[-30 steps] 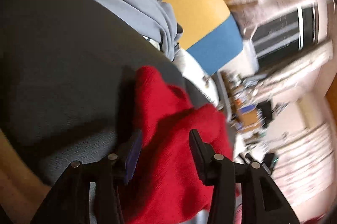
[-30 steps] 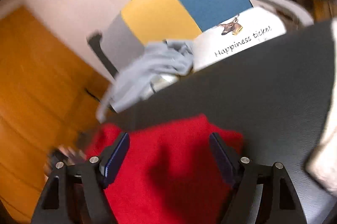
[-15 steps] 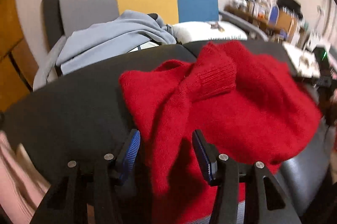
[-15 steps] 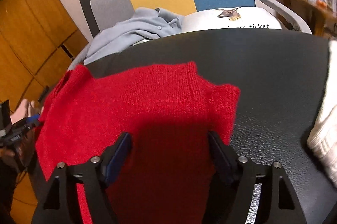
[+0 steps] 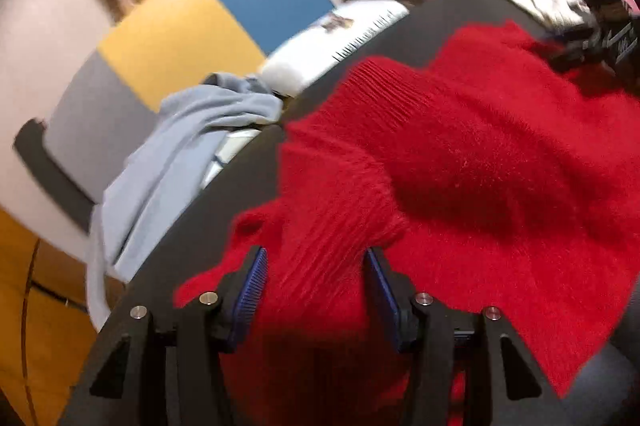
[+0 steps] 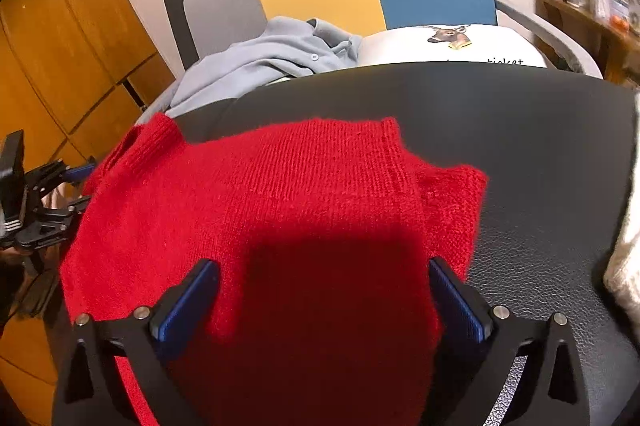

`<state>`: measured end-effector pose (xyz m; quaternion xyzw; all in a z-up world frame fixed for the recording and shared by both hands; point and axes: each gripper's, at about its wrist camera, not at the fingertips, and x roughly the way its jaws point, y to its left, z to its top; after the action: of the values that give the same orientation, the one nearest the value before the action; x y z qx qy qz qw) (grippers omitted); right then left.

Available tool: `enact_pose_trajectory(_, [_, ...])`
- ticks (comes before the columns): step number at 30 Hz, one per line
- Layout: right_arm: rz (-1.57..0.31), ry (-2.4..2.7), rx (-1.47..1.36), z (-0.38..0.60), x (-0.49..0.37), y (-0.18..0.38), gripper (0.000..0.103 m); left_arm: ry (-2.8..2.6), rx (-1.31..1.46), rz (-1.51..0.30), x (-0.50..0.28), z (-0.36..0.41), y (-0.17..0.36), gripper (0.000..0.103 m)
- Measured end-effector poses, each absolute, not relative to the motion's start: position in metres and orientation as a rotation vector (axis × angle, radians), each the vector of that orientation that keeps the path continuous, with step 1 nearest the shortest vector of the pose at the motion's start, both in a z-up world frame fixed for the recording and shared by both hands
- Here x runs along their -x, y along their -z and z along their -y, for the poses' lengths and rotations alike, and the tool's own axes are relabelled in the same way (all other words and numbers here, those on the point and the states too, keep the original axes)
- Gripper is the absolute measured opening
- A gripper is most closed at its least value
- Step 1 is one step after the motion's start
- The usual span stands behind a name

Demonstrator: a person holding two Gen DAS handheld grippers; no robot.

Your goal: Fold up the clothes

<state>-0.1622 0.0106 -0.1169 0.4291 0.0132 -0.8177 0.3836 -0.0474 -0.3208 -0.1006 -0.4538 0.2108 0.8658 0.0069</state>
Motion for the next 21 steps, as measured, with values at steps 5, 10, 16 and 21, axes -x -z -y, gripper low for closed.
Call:
enact_pose_trajectory(5, [-0.028, 2.085, -1.086, -0.010, 0.161, 0.117, 0.103, -2.787, 1.285, 0.480, 0.052, 0.417, 0.079, 0.016])
enact_pose_trajectory(10, [-0.041, 2.086, -1.086, -0.008, 0.160, 0.118, 0.103, -2.648, 1.242, 0.979, 0.028, 0.473, 0.102, 0.027])
enact_pose_trajectory(16, [-0.030, 2.086, -1.084, -0.009, 0.161, 0.116, 0.103, -2.668, 1.155, 1.051, -0.025, 0.479, 0.105, 0.048])
enact_pose_trajectory(21, [-0.118, 2.166, -1.022, -0.006, 0.151, 0.093, 0.102, -2.856, 1.233, 0.778, -0.076, 0.452, 0.097, 0.048])
